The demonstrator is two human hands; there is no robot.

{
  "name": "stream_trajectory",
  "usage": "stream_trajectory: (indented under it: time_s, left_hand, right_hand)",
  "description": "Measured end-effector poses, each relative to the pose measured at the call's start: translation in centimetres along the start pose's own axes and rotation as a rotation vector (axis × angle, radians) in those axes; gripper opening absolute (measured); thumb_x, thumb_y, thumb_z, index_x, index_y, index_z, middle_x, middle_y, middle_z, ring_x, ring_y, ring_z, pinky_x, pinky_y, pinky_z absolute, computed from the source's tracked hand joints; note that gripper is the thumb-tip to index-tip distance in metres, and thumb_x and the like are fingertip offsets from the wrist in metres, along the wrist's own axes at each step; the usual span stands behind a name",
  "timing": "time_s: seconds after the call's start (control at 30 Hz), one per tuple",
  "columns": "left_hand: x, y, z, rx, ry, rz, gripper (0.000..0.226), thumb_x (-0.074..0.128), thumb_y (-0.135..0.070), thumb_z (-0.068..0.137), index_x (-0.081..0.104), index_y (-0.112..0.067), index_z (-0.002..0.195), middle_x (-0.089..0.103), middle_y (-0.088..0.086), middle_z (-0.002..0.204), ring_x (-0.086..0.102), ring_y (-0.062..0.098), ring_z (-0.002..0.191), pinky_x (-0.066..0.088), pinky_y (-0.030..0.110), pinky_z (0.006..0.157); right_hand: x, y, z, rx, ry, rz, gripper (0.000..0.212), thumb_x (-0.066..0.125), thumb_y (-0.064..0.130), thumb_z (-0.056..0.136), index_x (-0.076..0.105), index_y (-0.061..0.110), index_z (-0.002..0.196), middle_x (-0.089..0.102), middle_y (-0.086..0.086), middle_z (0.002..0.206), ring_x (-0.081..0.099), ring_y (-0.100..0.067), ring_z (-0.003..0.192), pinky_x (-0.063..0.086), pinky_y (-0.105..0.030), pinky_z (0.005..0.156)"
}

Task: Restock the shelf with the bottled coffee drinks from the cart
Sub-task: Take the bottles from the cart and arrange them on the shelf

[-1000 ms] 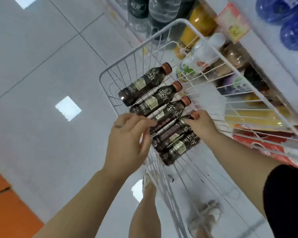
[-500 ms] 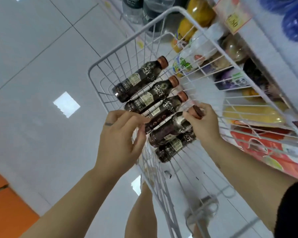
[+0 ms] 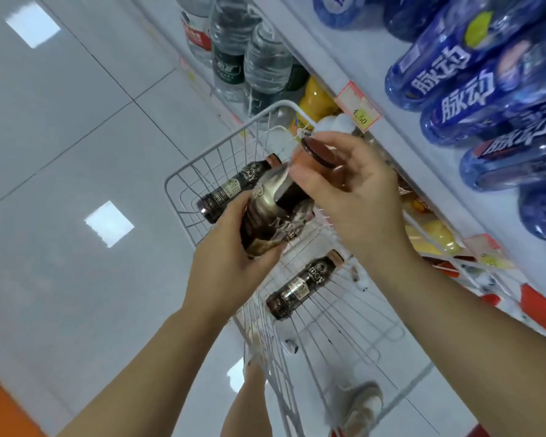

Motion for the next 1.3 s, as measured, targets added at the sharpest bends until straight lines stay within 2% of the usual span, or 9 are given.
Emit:
stream_trajectory:
  time_s: [0.13, 0.23, 0.33, 0.47, 0.63, 0.87, 1.0, 1.17, 1.3]
  left_hand:
    - [-2.0, 1.2, -0.3, -0.189, -0.027, -0.257, 0.053, 0.075, -0.027, 0.076, 0.046, -0.038, 0.119, 0.066, -0.010, 0.072, 0.064, 0.006, 0.057, 0.048, 0.016, 0.046]
    - [-2.5, 2.6, -0.4, -0.211, -0.081, -0.294, 0.045, 0.072, -0.035, 0.076, 0.051, -0.033, 0.116, 0.067, -0.015, 0.080, 0.064, -0.001, 0.072, 0.048, 0.013, 0.056]
    - [-2.2, 3.5, 0.0, -0.211, -0.118, -0.377, 0.040, 0.072, -0.035, 0.077, 0.051, -0.037, 0.112, 0.066, -0.022, 0.090, 0.064, -0.002, 0.079, 0.049, 0.011, 0.065]
    - [-1.7, 4.2, 0.3, -0.186, -0.178, -0.428, 0.040, 0.071, -0.033, 0.078, 0.052, -0.028, 0.114, 0.066, -0.023, 0.091, 0.064, -0.004, 0.081, 0.048, 0.010, 0.065]
    - [-1.4, 5.0, 0.1, -0.168, -0.210, -0.445, 0.045, 0.071, -0.033, 0.079, 0.052, -0.020, 0.118, 0.065, -0.022, 0.086, 0.065, -0.004, 0.078, 0.045, 0.008, 0.062]
    - [-1.4, 4.0, -0.2, -0.210, -0.211, -0.369, 0.047, 0.072, -0.036, 0.077, 0.052, -0.027, 0.118, 0.067, -0.021, 0.090, 0.064, -0.005, 0.082, 0.046, 0.007, 0.064]
    - [-1.1, 0.5, -2.5, -0.179, -0.151, -0.349, 0.048, 0.074, -0.034, 0.076, 0.048, -0.038, 0.117, 0.064, -0.030, 0.094, 0.063, -0.007, 0.082, 0.046, 0.006, 0.064]
    - [-2.2, -7.6, -5.2, -0.043, -0.066, -0.335, 0.051, 0.075, -0.035, 0.074, 0.047, -0.041, 0.117, 0.063, -0.034, 0.092, 0.060, -0.013, 0.084, 0.043, 0.003, 0.066]
    - [-4.0, -16.0, -8.0, 0.096, -0.041, -0.308, 0.053, 0.073, -0.040, 0.075, 0.046, -0.038, 0.120, 0.063, -0.027, 0.092, 0.059, -0.014, 0.083, 0.043, 0.003, 0.067]
  right_hand:
    - [0.9, -6.5, 0.1, 0.288, 0.075, -0.098, 0.040, 0.062, 0.046, 0.081, 0.053, 0.031, 0.117, 0.061, 0.011, 0.101, 0.062, -0.010, 0.098, 0.052, -0.036, 0.090]
    - [2.0, -14.4, -0.7, 0.622, 0.109, -0.213, 0.046, 0.064, 0.033, 0.086, 0.049, 0.015, 0.126, 0.060, 0.002, 0.102, 0.059, -0.017, 0.097, 0.048, -0.047, 0.096]
    - [3.7, -20.4, -1.3, 0.876, 0.009, -0.112, 0.062, 0.068, 0.031, 0.084, 0.037, 0.013, 0.135, 0.054, -0.001, 0.104, 0.056, -0.023, 0.093, 0.053, -0.043, 0.087]
    - [6.3, -25.6, -0.7, 0.947, -0.144, 0.007, 0.077, 0.072, 0.036, 0.078, 0.031, 0.010, 0.137, 0.050, -0.008, 0.126, 0.055, -0.030, 0.110, 0.053, -0.040, 0.086]
    - [7.7, -28.9, -0.2, 0.959, -0.189, 0.051, 0.094, 0.083, 0.045, 0.058, 0.038, 0.011, 0.134, 0.056, -0.009, 0.124, 0.062, -0.026, 0.097, 0.055, -0.044, 0.087]
    - [4.1, -24.0, -1.7, 0.840, -0.226, -0.067, 0.084, 0.081, 0.032, 0.068, 0.034, 0.011, 0.134, 0.054, -0.005, 0.127, 0.054, -0.028, 0.114, 0.044, -0.042, 0.100]
    - [0.1, -16.8, -3.7, 0.728, -0.143, -0.061, 0.060, 0.083, 0.027, 0.066, 0.043, 0.023, 0.111, 0.059, 0.006, 0.099, 0.059, -0.015, 0.088, 0.048, -0.034, 0.084]
    - [-6.2, -3.8, -6.5, 0.509, -0.123, 0.049, 0.049, 0.079, 0.013, 0.071, 0.049, 0.024, 0.109, 0.066, 0.004, 0.099, 0.064, -0.009, 0.084, 0.055, -0.027, 0.068]
    - [-11.9, 6.0, -10.3, 0.373, -0.181, 0.083, 0.048, 0.079, 0.027, 0.062, 0.054, 0.029, 0.104, 0.067, 0.002, 0.106, 0.065, -0.017, 0.097, 0.049, -0.043, 0.094]
Point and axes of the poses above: each hand's wrist, its own z-axis towards the middle knuckle, its own x-axis out of the palm, y = z × x, the point moved 5 cm from there along z, towards the middle knuckle
